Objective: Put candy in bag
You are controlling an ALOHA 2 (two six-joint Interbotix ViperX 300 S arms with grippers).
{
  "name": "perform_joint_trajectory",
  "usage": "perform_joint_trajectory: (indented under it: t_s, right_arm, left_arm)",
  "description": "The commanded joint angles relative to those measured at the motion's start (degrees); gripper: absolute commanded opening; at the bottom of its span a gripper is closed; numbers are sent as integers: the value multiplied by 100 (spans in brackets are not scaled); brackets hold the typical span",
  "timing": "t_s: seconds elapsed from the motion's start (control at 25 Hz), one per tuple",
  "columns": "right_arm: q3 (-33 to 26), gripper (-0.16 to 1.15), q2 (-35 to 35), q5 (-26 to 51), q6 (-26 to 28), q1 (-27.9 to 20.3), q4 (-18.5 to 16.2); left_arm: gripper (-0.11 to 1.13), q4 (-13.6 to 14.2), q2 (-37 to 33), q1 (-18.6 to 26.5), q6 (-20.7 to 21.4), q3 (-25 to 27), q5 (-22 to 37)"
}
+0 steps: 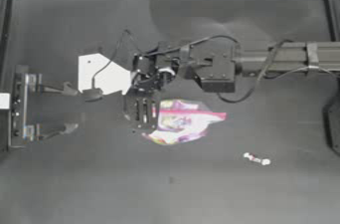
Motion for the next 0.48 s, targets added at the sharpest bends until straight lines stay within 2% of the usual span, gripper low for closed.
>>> perform_joint_trajectory:
  t_s: [0.04,0.28,0.48]
  right_arm:
    - [-167,41,-132,-18,-9,18,-18]
    - [-237,41,-132,-18,-9,35,-35]
    - [-272,41,-141,-9,-18,53,-35]
  left_arm:
    - [100,-9,18,9,-9,-105,-44]
    - [100,-18,70,9,-18,-202,-62]
    - [100,-176,360,9,-18,-229,-422]
